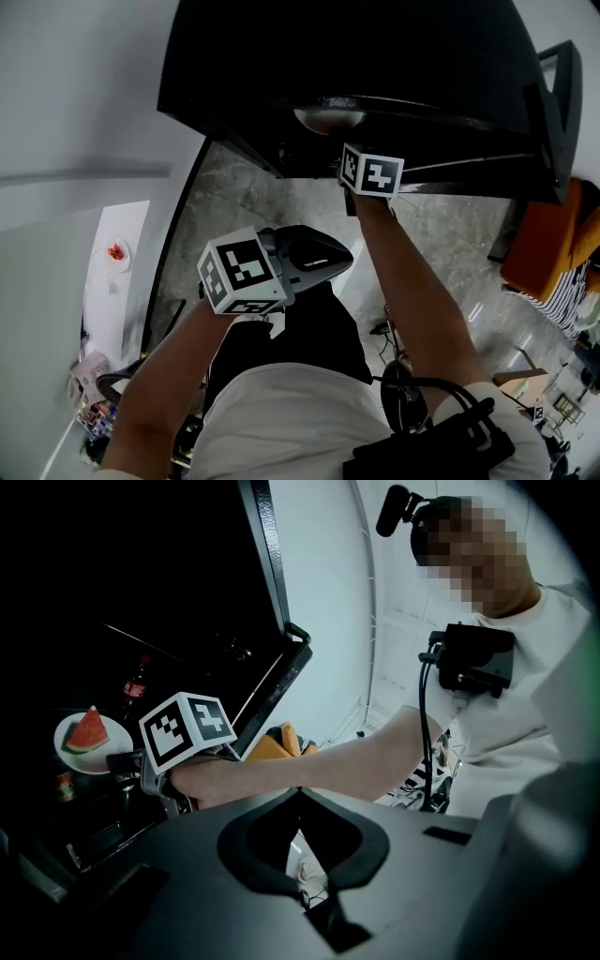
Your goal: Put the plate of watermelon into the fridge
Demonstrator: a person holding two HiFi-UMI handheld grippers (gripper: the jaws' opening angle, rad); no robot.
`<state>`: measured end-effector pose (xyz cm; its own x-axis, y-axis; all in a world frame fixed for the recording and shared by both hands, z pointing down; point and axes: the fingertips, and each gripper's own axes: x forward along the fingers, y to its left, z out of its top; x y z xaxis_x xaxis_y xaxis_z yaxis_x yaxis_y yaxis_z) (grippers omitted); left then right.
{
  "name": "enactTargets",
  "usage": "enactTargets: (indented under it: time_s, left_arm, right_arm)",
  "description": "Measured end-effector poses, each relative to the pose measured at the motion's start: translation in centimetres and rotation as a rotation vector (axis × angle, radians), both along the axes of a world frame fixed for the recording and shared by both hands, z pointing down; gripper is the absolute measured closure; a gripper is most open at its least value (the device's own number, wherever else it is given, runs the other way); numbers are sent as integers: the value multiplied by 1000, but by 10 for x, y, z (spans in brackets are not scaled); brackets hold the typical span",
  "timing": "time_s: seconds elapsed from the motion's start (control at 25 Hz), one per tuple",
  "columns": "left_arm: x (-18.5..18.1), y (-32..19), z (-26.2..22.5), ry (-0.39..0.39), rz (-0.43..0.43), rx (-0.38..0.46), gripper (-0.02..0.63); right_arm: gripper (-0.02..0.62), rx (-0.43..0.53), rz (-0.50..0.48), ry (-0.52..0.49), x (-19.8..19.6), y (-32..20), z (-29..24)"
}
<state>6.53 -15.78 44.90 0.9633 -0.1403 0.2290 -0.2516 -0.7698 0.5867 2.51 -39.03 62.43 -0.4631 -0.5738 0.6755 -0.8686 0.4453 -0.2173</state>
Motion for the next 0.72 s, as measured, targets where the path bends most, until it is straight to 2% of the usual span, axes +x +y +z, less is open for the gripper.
enactTargets:
  time_s: [0.24, 0.36, 0.44, 0.6, 0.72]
  left_arm:
    - [5, 22, -13, 2, 35, 17, 595]
    - [9, 45, -22, 11, 66, 20, 595]
    - [12, 63, -30, 21, 93, 25, 595]
    - [14, 102, -45, 36, 148, 43, 595]
    - [12, 134, -60, 55, 175, 46, 595]
  right_arm:
    - [304, 15, -37, 5, 4, 24, -21]
    - [319, 3, -66, -35, 2, 49, -26]
    - [370, 7, -86, -59, 4, 68, -30]
    - [530, 53, -124, -31, 11, 108, -63]
    - [569, 27, -134, -6, 13, 151, -81]
